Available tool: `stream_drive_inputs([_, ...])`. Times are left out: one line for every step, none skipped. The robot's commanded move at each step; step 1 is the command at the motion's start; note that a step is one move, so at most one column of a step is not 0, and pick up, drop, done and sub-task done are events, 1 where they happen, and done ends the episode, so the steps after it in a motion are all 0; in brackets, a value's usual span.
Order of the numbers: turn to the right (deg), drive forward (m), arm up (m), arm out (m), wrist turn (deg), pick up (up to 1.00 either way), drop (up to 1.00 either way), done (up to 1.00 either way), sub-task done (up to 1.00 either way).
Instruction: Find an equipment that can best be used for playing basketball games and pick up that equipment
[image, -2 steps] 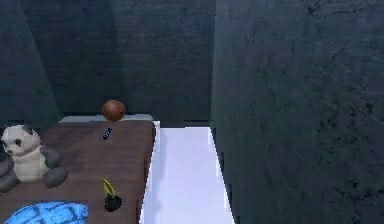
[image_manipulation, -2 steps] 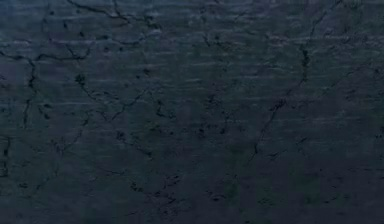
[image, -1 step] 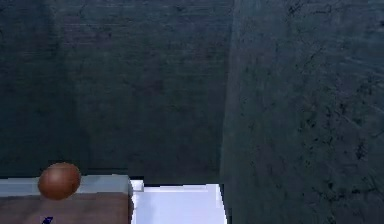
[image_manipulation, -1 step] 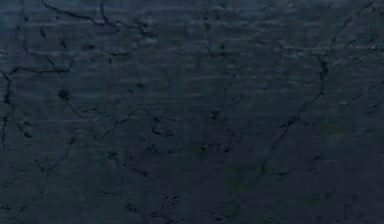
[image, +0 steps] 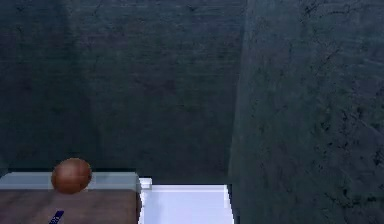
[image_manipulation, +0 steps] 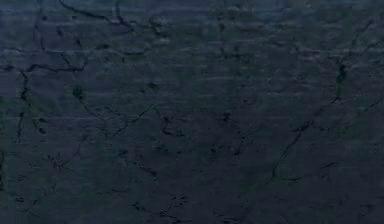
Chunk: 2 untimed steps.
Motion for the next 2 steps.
stream_drive_inputs([0.0, 0.65, 0.00, 0.00, 0.0, 0.00, 0.00, 0.00, 0.00])
stream_drive_inputs([-45.0, 0.00, 0.00, 0.00, 0.0, 0.00, 0.00, 0.00, 0.00])
